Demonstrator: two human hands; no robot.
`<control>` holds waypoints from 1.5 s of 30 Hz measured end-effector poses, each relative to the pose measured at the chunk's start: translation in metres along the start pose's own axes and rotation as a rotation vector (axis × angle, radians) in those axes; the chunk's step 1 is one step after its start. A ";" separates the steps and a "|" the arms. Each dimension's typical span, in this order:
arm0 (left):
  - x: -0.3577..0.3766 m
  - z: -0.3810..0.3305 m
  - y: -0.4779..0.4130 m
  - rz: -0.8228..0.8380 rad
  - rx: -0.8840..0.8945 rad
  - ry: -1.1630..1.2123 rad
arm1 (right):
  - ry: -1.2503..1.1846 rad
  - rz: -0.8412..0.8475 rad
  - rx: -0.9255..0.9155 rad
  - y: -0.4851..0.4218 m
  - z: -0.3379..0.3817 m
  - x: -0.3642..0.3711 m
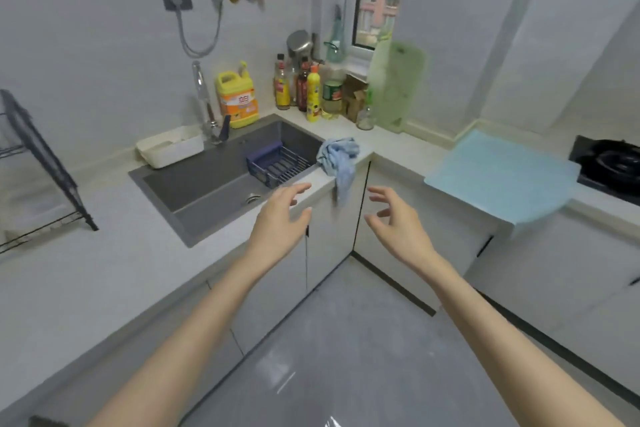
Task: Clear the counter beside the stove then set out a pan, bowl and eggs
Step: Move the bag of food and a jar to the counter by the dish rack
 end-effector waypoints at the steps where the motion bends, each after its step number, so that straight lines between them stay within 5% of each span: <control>1: 0.021 -0.016 -0.004 0.012 0.020 0.004 | 0.008 -0.020 0.018 0.004 -0.016 -0.021; 24: 0.463 -0.360 -0.028 0.677 0.527 0.121 | 0.221 -0.635 0.508 0.158 -0.290 -0.400; 45: 0.803 -0.608 0.007 1.091 0.732 0.137 | 0.410 -0.932 0.764 0.252 -0.478 -0.669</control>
Point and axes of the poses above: each hand's wrist, its own y-axis away from the middle knuckle, its own x-axis out of the palm, z = x × y, the point moved 6 cm from there along -y, towards the middle knuckle, and after that the axes turned 11 degrees about -x, right-handed, at the moved point
